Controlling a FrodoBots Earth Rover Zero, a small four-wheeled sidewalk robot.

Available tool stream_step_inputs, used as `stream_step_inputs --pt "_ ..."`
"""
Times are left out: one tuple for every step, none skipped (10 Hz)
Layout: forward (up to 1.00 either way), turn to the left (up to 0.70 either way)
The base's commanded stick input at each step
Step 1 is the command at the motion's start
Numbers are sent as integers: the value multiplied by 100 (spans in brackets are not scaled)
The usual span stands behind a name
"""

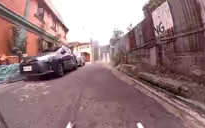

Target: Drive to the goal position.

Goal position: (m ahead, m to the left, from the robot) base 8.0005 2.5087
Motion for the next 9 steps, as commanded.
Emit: stream_step_inputs --pt "7 0" --pt "7 0" --pt "7 0" --pt "26 0" --pt "78 0" --pt "92 1" --pt "100 3" --pt "100 2" --pt "100 2"
